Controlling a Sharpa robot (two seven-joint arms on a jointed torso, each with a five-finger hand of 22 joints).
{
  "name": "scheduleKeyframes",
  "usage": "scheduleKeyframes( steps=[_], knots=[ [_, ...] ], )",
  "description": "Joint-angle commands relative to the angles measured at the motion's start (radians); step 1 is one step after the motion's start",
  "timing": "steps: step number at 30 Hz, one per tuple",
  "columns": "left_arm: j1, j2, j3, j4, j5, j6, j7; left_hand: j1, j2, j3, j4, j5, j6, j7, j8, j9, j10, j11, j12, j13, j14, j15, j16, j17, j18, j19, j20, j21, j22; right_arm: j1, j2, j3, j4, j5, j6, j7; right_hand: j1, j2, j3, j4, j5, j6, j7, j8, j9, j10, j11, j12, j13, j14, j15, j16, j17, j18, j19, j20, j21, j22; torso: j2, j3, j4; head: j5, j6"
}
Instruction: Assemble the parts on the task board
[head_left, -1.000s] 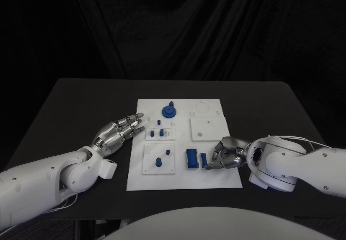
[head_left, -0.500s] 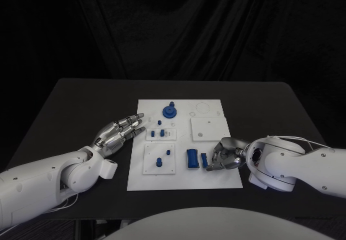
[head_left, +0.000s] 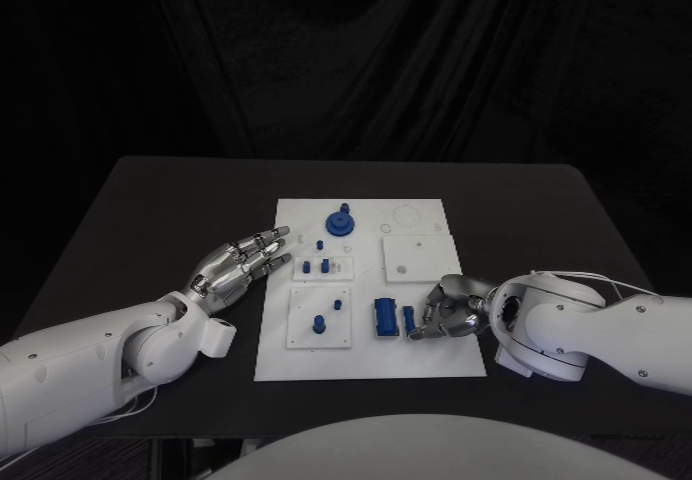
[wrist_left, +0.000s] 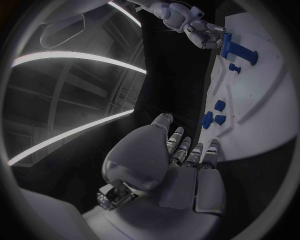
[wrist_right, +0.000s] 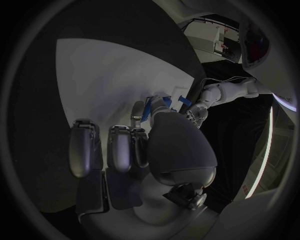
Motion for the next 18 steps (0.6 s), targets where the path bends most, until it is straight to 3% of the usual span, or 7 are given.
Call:
scheduleKeyframes(
  steps=[1,10,18],
  knots=[
    [-0.002,0.003,0.001,0.002,0.004,0.012,0.007,0.005,-0.002,0.006,0.002,0.006,-0.001,0.006,0.007,0.001,-0.002,0.003,0.004,0.001,-0.001,0.009,0.005,0.002,-0.002,0.002,0.004,0.001,-0.001,-0.003,0.005,0.001,-0.006,-0.006,0.018,-0.02,0.001,0.015,0.003,-0.003,-0.004,-0.001,-0.009,0.007,0.002,0.106,-0.008,0.003,0.263,0.074,-0.01,0.0,0.102,0.009,0.043,-0.01,-0.002,0.209,0.001,-0.0003,-0.0001,0.0,0.0],
    [-0.002,0.002,0.001,0.002,0.004,0.012,0.006,0.005,-0.002,0.007,0.002,0.006,-0.001,0.006,0.007,0.001,-0.002,0.003,0.005,0.001,-0.001,0.009,0.005,0.002,-0.002,0.002,0.004,0.001,-0.001,-0.003,0.013,0.001,-0.014,-0.006,0.036,-0.024,0.042,0.034,0.004,-0.025,-0.005,-0.003,-0.013,0.008,0.004,0.106,-0.012,0.003,0.263,0.074,-0.014,0.0,0.102,0.009,0.042,-0.014,-0.002,0.209,0.0,-0.0001,0.0003,0.001,0.0],
    [-0.002,0.003,0.001,0.003,0.004,0.013,0.005,0.005,-0.001,0.007,0.002,0.006,0.001,0.007,0.007,0.002,-0.002,0.004,0.006,0.001,0.0,0.009,0.005,0.002,-0.002,0.002,0.004,0.001,-0.001,-0.003,0.019,0.001,-0.018,-0.006,0.05,-0.025,0.081,0.019,-0.012,-0.05,-0.005,-0.003,-0.014,0.01,0.006,0.106,-0.014,0.003,0.263,0.074,-0.015,0.0,0.103,0.009,0.041,-0.016,-0.003,0.209,0.001,0.0,-0.0005,0.001,0.0]
  ],
)
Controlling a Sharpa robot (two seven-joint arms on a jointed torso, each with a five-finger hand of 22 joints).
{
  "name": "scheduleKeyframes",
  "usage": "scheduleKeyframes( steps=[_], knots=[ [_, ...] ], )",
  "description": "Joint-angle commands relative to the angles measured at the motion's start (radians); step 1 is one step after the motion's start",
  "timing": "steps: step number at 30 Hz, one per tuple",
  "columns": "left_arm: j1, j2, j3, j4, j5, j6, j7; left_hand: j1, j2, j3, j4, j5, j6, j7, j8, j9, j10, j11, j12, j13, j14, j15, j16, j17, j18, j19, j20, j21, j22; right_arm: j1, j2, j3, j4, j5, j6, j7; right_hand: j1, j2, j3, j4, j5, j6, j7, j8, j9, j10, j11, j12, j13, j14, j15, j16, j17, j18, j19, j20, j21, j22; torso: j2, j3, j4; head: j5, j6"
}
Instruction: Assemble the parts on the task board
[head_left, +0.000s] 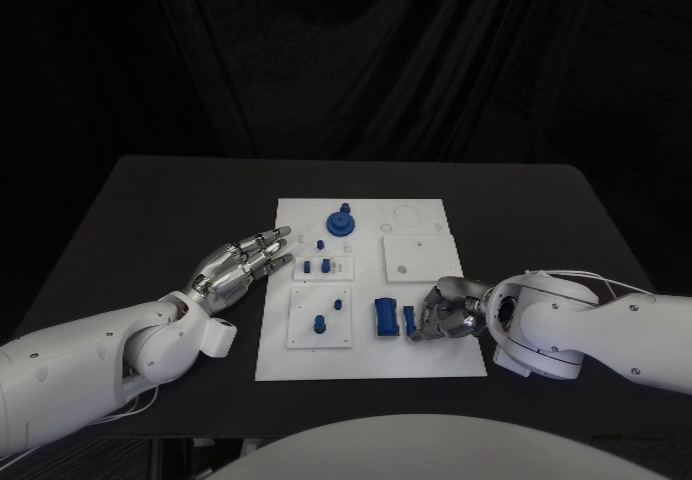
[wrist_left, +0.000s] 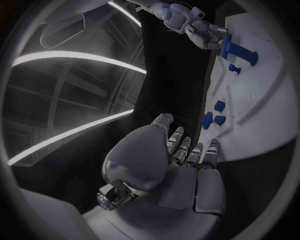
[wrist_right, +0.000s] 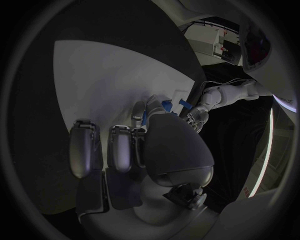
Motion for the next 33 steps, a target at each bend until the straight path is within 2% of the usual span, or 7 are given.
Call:
scheduleKeyframes(
  steps=[1,7,17,23,31,32,33],
  knots=[
    [-0.002,0.002,0.001,0.002,0.004,0.012,0.006,0.005,-0.001,0.005,-0.001,0.006,0.001,0.007,0.003,0.002,-0.002,0.004,0.006,0.001,0.0,0.009,0.005,0.001,-0.003,0.002,0.004,0.001,-0.001,-0.002,0.002,-0.001,-0.004,-0.007,0.02,-0.022,0.01,0.001,-0.002,-0.007,-0.005,0.001,-0.004,0.006,0.001,0.106,-0.006,0.003,0.263,0.073,-0.009,0.0,0.103,0.009,0.043,-0.007,-0.004,0.209,0.001,0.0,-0.0004,0.0,0.0],
    [-0.002,0.002,0.001,0.003,0.004,0.013,0.006,0.005,-0.001,0.005,-0.001,0.006,0.001,0.007,0.003,0.002,-0.002,0.004,0.006,0.001,0.0,0.009,0.005,0.001,-0.003,0.002,0.004,0.001,-0.001,-0.003,0.007,-0.001,-0.006,-0.007,0.023,-0.017,0.009,-0.008,-0.016,-0.008,-0.005,0.003,-0.002,0.008,0.002,0.106,-0.006,0.003,0.263,0.073,-0.008,0.001,0.104,0.009,0.042,-0.007,-0.004,0.209,0.001,0.0002,-0.0005,0.0,0.0],
    [-0.002,-0.001,0.001,0.005,0.004,0.013,0.008,0.005,-0.001,0.006,-0.001,0.006,0.002,0.008,0.004,0.002,-0.001,0.004,0.006,0.001,0.0,0.009,0.005,0.001,-0.003,0.002,0.004,0.001,-0.001,-0.003,-0.012,-0.001,0.012,-0.007,-0.002,0.039,-0.016,-0.054,-0.072,0.011,0.003,-0.014,0.008,0.002,0.002,0.106,0.003,0.003,0.263,0.072,-0.001,-0.002,0.098,0.01,0.041,-0.002,-0.008,0.207,0.0,0.0005,-0.0007,0.004,0.0],
    [-0.002,-0.006,0.001,0.007,0.004,0.008,0.01,0.005,-0.001,0.008,-0.002,0.007,0.005,0.009,0.005,0.002,0.0,0.007,0.009,0.002,-0.001,0.006,0.005,0.001,-0.003,0.003,0.003,0.001,-0.001,0.001,-0.058,0.0,0.053,-0.007,-0.075,0.088,-0.076,-0.077,-0.084,0.052,0.106,-0.029,0.018,-0.004,0.0,0.106,0.012,0.003,0.263,0.072,0.007,-0.005,0.093,0.011,0.04,0.008,-0.014,0.206,0.0,0.0003,-0.001,0.007,0.0],
    [-0.002,-0.013,0.001,0.014,0.004,-0.011,0.032,0.006,-0.004,0.01,-0.004,0.01,0.011,0.014,0.006,0.003,0.003,0.01,0.013,0.002,0.0,0.003,0.006,0.001,-0.002,0.004,0.003,0.002,0.001,0.048,-0.122,0.0,0.095,0.016,-0.123,0.147,-0.149,-0.091,-0.079,0.055,0.141,-0.025,0.017,-0.008,-0.005,0.106,0.012,0.003,0.263,0.072,0.008,-0.006,0.091,0.012,0.04,0.01,-0.015,0.206,-0.003,0.0009,-0.0016,0.006,0.0],
    [-0.002,-0.014,0.001,0.017,0.004,-0.018,0.039,0.007,-0.005,0.014,-0.006,0.013,0.02,0.018,0.009,0.004,0.007,0.011,0.019,0.003,0.001,-0.001,0.008,0.002,0.0,0.005,0.002,0.003,0.003,0.056,-0.128,0.0,0.097,0.023,-0.13,0.158,-0.156,-0.089,-0.075,0.055,0.163,-0.025,0.016,-0.009,-0.006,0.106,0.012,0.003,0.263,0.072,0.008,-0.006,0.091,0.012,0.04,0.009,-0.015,0.206,-0.003,0.0011,-0.0014,0.006,0.0],
    [-0.002,-0.016,0.001,0.021,0.004,-0.024,0.047,0.008,-0.008,0.017,-0.008,0.016,0.028,0.019,0.011,0.005,0.012,0.011,0.027,0.004,0.003,-0.005,0.01,0.002,0.003,0.008,0.001,0.004,0.007,0.063,-0.133,0.0,0.098,0.028,-0.14,0.17,-0.167,-0.084,-0.068,0.053,0.236,-0.027,0.016,-0.013,-0.009,0.106,0.011,0.003,0.263,0.071,0.007,-0.007,0.089,0.012,0.04,0.009,-0.015,0.206,-0.004,0.0013,-0.0008,0.006,0.0]
  ],
)
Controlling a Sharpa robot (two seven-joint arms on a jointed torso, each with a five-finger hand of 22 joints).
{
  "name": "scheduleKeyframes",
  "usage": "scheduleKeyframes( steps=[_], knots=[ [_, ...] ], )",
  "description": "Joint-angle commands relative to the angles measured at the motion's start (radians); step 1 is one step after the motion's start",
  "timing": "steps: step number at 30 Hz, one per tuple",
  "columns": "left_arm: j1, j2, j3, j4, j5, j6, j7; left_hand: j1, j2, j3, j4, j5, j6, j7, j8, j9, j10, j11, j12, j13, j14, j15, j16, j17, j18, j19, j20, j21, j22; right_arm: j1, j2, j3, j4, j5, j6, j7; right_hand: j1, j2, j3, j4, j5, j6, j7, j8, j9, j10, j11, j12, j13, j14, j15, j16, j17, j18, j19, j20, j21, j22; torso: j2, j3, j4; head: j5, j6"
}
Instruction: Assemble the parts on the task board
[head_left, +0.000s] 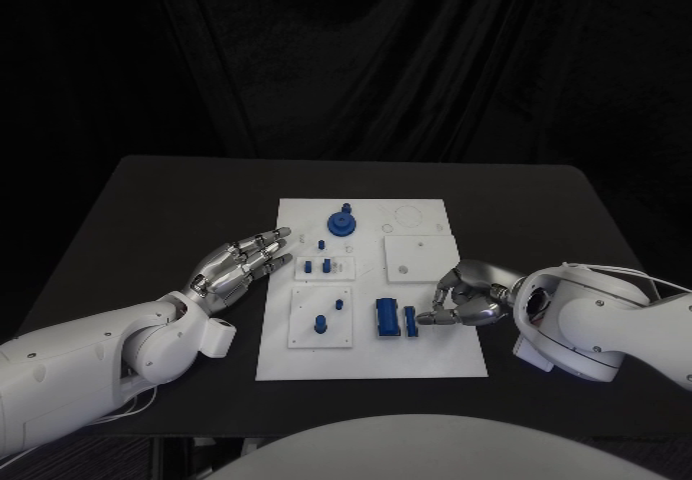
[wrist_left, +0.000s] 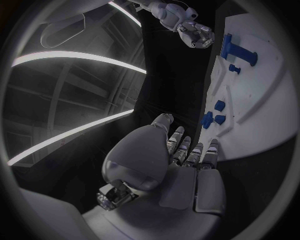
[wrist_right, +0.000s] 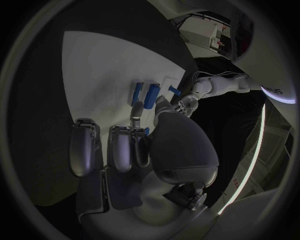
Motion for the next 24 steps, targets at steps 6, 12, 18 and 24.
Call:
scheduleKeyframes(
  steps=[6,12,18,24],
  knots=[
    [-0.001,-0.021,0.001,0.041,0.004,-0.058,0.077,0.009,-0.017,0.015,-0.003,0.026,0.036,0.001,0.012,0.004,0.019,0.002,0.03,0.004,0.009,-0.016,0.011,0.004,0.011,0.011,-0.001,0.006,0.008,0.037,-0.023,0.0,-0.001,0.064,-0.122,0.14,-0.01,-0.005,0.069,0.003,0.677,-0.019,-0.006,-0.04,-0.027,0.106,-0.001,0.003,0.263,0.065,0.002,-0.021,0.065,0.019,0.024,0.0,-0.037,0.196,-0.005,-0.001,0.0031,0.002,0.0],
    [0.001,-0.048,0.001,0.072,0.0,-0.108,0.107,0.012,-0.035,0.024,0.002,0.057,0.066,-0.004,0.018,0.006,0.056,0.009,0.087,0.011,0.026,-0.029,0.03,0.009,0.019,0.017,-0.006,0.009,0.013,0.051,-0.006,0.0,-0.037,0.162,-0.188,0.201,-0.051,-0.015,0.142,0.0,0.867,-0.027,-0.002,-0.04,-0.029,0.106,0.0,0.003,0.263,0.066,0.004,-0.022,0.066,0.02,0.022,0.003,-0.046,0.195,-0.01,-0.0005,0.0025,0.012,0.0],
    [0.023,-0.054,0.001,0.066,-0.024,-0.131,0.094,0.011,-0.036,0.026,0.006,0.059,0.068,-0.003,0.018,0.005,0.059,0.01,0.093,0.012,0.027,-0.033,0.031,0.009,0.019,0.016,-0.007,0.008,0.011,0.056,0.027,0.0,-0.091,0.29,-0.274,0.319,-0.096,-0.042,0.238,-0.001,0.994,-0.065,0.018,-0.05,-0.038,0.105,0.019,0.002,0.262,0.028,0.021,-0.088,-0.053,0.044,-0.031,0.018,-0.167,0.158,-0.025,0.0025,0.0033,0.019,0.0],
    [0.045,-0.052,0.001,0.031,-0.032,-0.139,0.069,0.015,-0.033,0.033,0.012,0.058,0.064,0.004,0.016,0.004,0.056,0.017,0.092,0.011,0.024,-0.031,0.03,0.008,0.019,0.014,-0.006,0.007,0.007,0.057,0.073,0.0,-0.167,0.452,-0.317,0.484,-0.101,-0.05,0.258,-0.002,0.936,-0.108,0.045,-0.035,-0.045,-0.155,0.049,-0.232,0.026,-0.105,0.055,-0.242,-0.293,0.093,-0.184,0.05,-0.452,0.073,-0.046,0.0126,-0.0008,0.024,0.0]
  ],
)
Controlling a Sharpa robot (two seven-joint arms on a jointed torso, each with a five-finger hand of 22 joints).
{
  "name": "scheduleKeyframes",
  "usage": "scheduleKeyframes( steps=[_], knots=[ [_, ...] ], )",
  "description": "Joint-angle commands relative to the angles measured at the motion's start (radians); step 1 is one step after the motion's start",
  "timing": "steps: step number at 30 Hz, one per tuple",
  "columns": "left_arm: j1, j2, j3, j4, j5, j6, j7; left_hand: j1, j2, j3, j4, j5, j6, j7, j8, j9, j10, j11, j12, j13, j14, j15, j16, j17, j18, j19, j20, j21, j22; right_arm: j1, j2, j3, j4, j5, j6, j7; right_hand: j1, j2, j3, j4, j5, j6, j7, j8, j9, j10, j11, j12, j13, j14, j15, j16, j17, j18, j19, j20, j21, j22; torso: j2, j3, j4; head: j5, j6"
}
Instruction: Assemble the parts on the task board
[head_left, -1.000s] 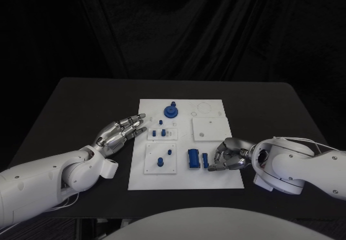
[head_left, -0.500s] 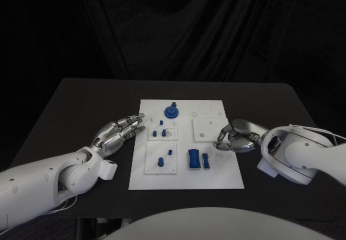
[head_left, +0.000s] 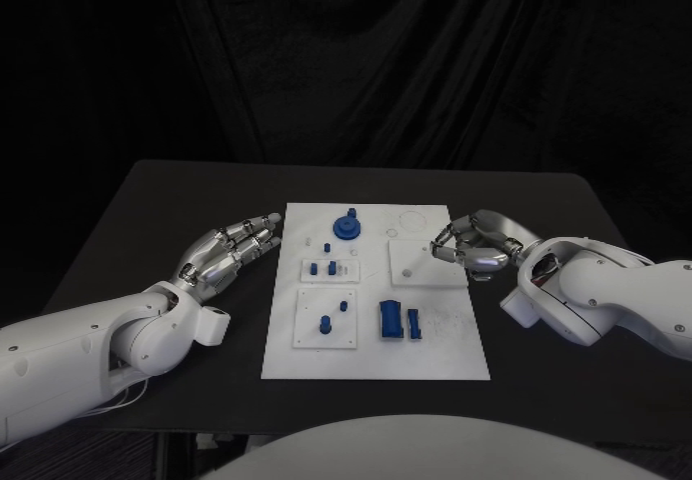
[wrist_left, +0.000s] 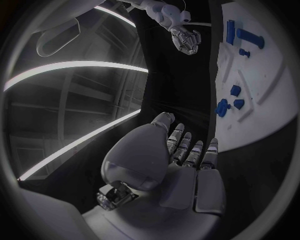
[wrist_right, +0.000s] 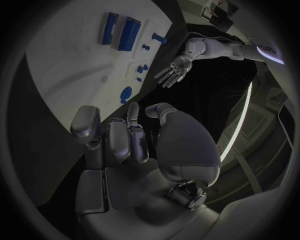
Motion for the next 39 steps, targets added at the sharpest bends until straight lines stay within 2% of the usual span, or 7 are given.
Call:
scheduleKeyframes(
  steps=[1,9,23,24,31,38,39],
  knots=[
    [0.01,0.003,0.001,-0.017,-0.017,-0.029,0.026,0.003,-0.006,0.006,0.003,0.002,0.002,0.006,0.001,-0.001,0.001,0.008,0.003,0.0,0.001,0.0,0.003,0.001,0.018,0.003,-0.002,0.003,0.0,0.002,0.017,0.0,-0.032,0.192,-0.072,0.195,0.0,-0.004,0.011,0.001,-0.023,-0.015,0.004,0.013,-0.002,-0.08,0.009,-0.08,0.022,-0.045,0.011,-0.045,-0.067,0.027,-0.049,0.011,-0.086,0.071,-0.019,0.0085,-0.0057,0.004,0.0],
    [0.036,0.045,0.001,-0.075,-0.018,-0.022,0.029,0.003,-0.004,0.008,0.009,-0.003,0.001,0.008,0.0,-0.001,0.0,0.01,0.003,0.0,0.001,0.002,0.004,0.001,0.018,0.002,-0.001,0.002,-0.001,0.002,0.047,0.0,-0.109,0.477,0.056,0.357,0.06,0.029,0.0,-0.001,-0.441,-0.161,0.109,-0.05,-0.123,-0.667,0.139,-0.6,-0.438,-0.539,0.149,-0.453,-0.506,0.046,-0.442,0.117,-0.632,-0.151,-0.05,0.0155,-0.0145,0.001,0.0],
    [0.041,0.094,0.001,-0.111,-0.018,-0.001,0.036,0.005,-0.003,0.01,0.01,-0.005,0.001,0.007,0.0,-0.001,0.0,0.011,0.004,0.0,0.001,0.003,0.004,0.001,0.018,0.002,-0.001,0.002,-0.002,-0.002,0.062,0.0,-0.173,0.587,0.179,0.418,0.138,0.06,-0.036,0.0,-0.461,-0.167,0.127,-0.005,-0.232,-0.695,0.165,-0.649,-0.622,-0.637,0.19,-0.534,-0.627,0.075,-0.472,0.185,-0.792,-0.31,-0.107,0.0297,-0.0429,0.032,0.0],
    [0.039,0.091,0.0,-0.109,-0.015,-0.014,0.003,-0.444,-0.072,0.046,-0.023,-0.199,-0.138,-0.043,-0.081,-0.054,-0.04,-0.039,-0.082,-0.042,-0.043,-0.049,-0.05,-0.017,-0.049,-0.046,-0.085,-0.026,-0.1,0.0,0.06,0.0,-0.17,0.534,0.121,0.366,-0.24,0.144,-0.073,-0.086,-0.674,-0.364,0.075,-0.2,-0.407,-0.904,0.12,-0.883,-0.825,-0.864,0.159,-0.762,-0.76,0.011,-0.729,0.114,-0.859,-0.607,-0.095,0.0268,-0.0375,0.03,0.0],
    [0.035,0.098,0.017,-0.095,-0.006,-0.071,-0.009,-0.647,-0.106,0.046,-0.095,-0.294,-0.201,-0.06,-0.081,-0.054,-0.059,-0.058,-0.118,-0.042,-0.043,-0.068,-0.05,-0.017,-0.05,-0.046,-0.124,-0.026,-0.1,-0.024,0.099,0.034,-0.185,0.574,0.071,0.403,-0.406,0.144,-0.094,-0.127,-0.778,-0.451,0.05,-0.284,-0.491,-0.999,0.102,-0.985,-0.924,-0.974,0.078,-0.871,-0.825,0.009,-0.848,0.09,-0.896,-0.749,-0.094,0.0288,-0.0434,0.032,0.025],
    [0.026,0.115,0.062,-0.056,0.019,-0.227,-0.043,-0.861,-0.14,0.046,-0.095,-0.389,-0.268,-0.143,-0.081,-0.054,-0.132,-0.147,-0.158,-0.042,-0.043,-0.091,-0.05,-0.017,-0.077,-0.046,-0.166,-0.026,-0.1,-0.103,0.223,0.144,-0.233,0.705,-0.089,0.522,-0.584,0.144,-0.169,-0.17,-0.881,-0.544,0.025,-0.375,-0.575,-1.098,0.022,-1.095,-1.022,-1.084,0.078,-0.981,-0.889,-0.012,-0.971,0.059,-0.93,-0.892,-0.09,0.0353,-0.0628,0.04,0.107],
    [0.024,0.119,0.071,-0.048,0.024,-0.259,-0.049,-0.887,-0.144,0.046,-0.095,-0.401,-0.275,-0.143,-0.081,-0.054,-0.132,-0.147,-0.164,-0.042,-0.043,-0.093,-0.05,-0.017,-0.077,-0.046,-0.171,-0.026,-0.1,-0.115,0.242,0.161,-0.24,0.725,-0.114,0.541,-0.608,0.144,-0.169,-0.176,-0.895,-0.556,-0.048,-0.387,-0.586,-1.112,0.022,-1.109,-1.035,-1.099,0.078,-0.996,-0.898,-0.013,-0.987,0.055,-0.934,-0.911,-0.089,0.0365,-0.0666,0.042,0.123]
  ],
)
